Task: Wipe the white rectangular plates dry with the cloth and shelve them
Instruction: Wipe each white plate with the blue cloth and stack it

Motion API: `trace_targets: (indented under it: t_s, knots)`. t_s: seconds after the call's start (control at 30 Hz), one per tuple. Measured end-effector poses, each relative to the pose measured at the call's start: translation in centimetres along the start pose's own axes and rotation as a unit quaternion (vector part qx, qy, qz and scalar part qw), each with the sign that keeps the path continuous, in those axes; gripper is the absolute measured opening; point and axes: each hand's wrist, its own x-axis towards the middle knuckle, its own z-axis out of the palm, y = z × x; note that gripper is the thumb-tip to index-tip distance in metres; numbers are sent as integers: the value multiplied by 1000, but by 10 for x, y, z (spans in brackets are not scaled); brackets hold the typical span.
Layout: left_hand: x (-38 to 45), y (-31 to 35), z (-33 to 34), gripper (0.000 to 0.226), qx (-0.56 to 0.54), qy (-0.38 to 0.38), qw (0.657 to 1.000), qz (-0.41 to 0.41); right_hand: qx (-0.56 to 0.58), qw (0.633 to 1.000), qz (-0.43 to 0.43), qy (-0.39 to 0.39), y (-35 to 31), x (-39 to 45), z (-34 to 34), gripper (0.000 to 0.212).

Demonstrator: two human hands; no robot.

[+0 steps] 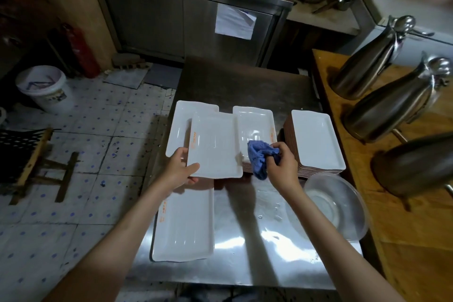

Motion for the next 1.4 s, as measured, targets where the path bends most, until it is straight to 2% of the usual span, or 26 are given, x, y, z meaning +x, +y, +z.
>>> trace_targets:
  t_s: [0.23,0.47,0.6,1.03,1.4]
  knots:
    - [-7,9,54,36,-24,-28,999,2,-1,1000,2,17,23,4,-47,18]
    - [-21,15,117,44,-44,-70,997,-14,-2,1000,8,17,48,7,-100,10]
    - [-27,14,148,38,-67,-86,994,-23,-19,1000,0,20,63,9,-125,11]
    - [-37,14,213,55,-56,-125,990,-25,-13,1000,12,7,97,16,-178,16]
    - [-39,19,246,51,-46,-120,992,-3,-7,999,36,18,111,8,-204,16]
